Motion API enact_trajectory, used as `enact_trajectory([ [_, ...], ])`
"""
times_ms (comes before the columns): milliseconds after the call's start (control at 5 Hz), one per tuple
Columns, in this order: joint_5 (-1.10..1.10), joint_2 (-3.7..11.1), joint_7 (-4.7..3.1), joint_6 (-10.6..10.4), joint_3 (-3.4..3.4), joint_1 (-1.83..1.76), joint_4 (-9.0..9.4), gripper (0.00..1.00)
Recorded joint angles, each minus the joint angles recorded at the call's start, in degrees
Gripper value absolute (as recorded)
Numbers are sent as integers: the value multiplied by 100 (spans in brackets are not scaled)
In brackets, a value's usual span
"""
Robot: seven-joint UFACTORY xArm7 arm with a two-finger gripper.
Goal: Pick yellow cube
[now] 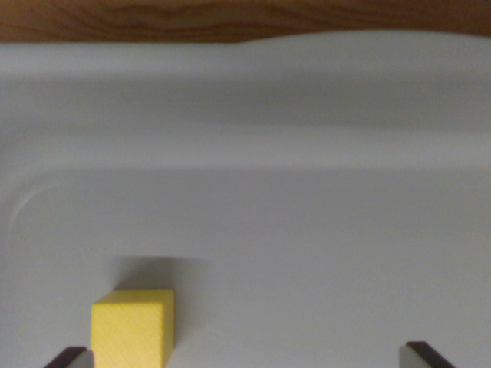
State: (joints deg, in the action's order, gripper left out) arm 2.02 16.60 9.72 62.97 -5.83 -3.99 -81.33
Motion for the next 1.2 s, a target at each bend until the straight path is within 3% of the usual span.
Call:
enact_trajectory([
  [200,0,0,0,0,0,0,0,0],
  [400,14,210,77,-267,-55,-56,123,0],
  [600,14,210,77,-267,-55,-56,123,0],
  [800,27,414,151,-527,-109,-110,243,0],
  [1000,27,414,151,-527,-109,-110,243,0],
  [1200,40,602,220,-766,-158,-160,353,0],
])
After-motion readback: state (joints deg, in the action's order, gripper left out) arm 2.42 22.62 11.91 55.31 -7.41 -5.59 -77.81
